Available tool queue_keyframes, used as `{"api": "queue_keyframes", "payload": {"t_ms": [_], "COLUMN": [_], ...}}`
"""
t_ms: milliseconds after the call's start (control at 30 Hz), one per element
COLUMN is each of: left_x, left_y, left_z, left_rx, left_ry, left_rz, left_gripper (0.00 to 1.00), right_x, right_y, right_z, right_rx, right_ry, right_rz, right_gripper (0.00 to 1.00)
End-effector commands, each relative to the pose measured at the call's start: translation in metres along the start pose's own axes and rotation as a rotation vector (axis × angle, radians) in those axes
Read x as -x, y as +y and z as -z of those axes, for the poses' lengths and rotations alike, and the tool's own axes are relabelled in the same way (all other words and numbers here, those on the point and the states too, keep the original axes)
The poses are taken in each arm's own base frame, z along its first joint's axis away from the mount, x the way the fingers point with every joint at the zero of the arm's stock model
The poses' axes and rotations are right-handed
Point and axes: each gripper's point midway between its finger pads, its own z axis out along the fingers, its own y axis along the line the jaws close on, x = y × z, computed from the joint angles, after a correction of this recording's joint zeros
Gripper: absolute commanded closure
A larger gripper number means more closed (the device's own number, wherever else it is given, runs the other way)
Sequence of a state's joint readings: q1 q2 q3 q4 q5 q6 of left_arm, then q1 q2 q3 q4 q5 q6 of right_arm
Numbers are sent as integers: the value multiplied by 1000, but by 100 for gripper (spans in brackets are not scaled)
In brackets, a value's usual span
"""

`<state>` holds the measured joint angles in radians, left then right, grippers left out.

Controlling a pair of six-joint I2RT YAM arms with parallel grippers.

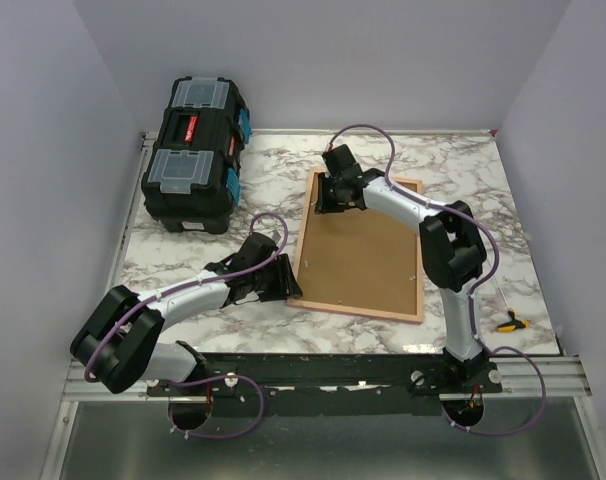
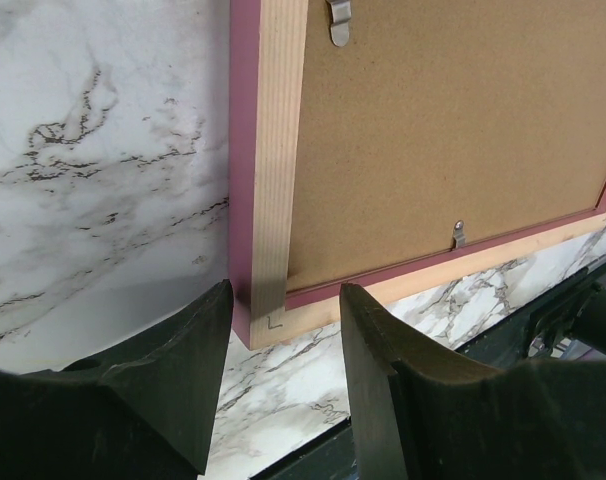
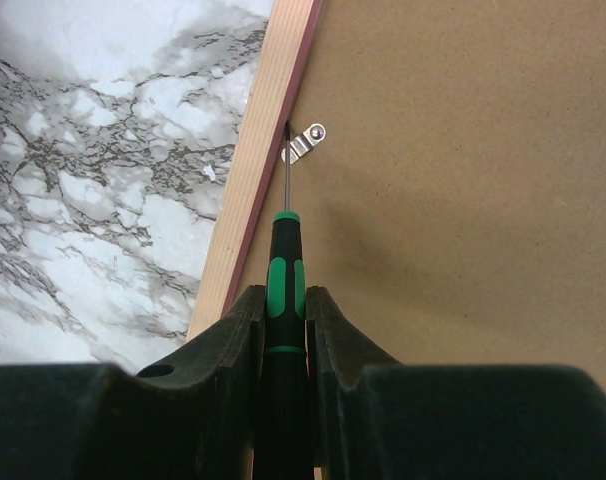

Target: Take the photo out of the frame

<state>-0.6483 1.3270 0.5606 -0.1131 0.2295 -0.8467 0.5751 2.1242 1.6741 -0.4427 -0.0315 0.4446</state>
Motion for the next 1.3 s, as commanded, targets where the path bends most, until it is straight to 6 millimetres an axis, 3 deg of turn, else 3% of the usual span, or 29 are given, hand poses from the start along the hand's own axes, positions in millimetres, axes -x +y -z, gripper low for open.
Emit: {"api": "queue_keyframes", "payload": {"t_ms": [0,233,500,933,1133,1267], "left_x": [1,0,-1,-1,0,4], "left_y": [-5,-4,0,-1,-4,-19], "left_z": [3,0,-1,0,4,17], "left_rx": [-24,-16,-6,-8,-25,-87], "left_ry": [-11,0,0,-1,-14,-34], "left_rz": [-10,-10,-6,-6,-18,-38], "left_gripper": [52,52,52,52,50,46], "right_x": [-24,-33,-29,-18,-18,-29], "right_y": [-3,-10,-29,-22,-14,-11], "right_z": [-4,7,8,8,37,63], "right_rx": [-18,-69,-198,-196,-167,-116], "right_ry": [90,122,129,108,62,57], "right_rz": [19,44,74,97,90,115], "right_gripper": [99,99,99,100,99,99]}}
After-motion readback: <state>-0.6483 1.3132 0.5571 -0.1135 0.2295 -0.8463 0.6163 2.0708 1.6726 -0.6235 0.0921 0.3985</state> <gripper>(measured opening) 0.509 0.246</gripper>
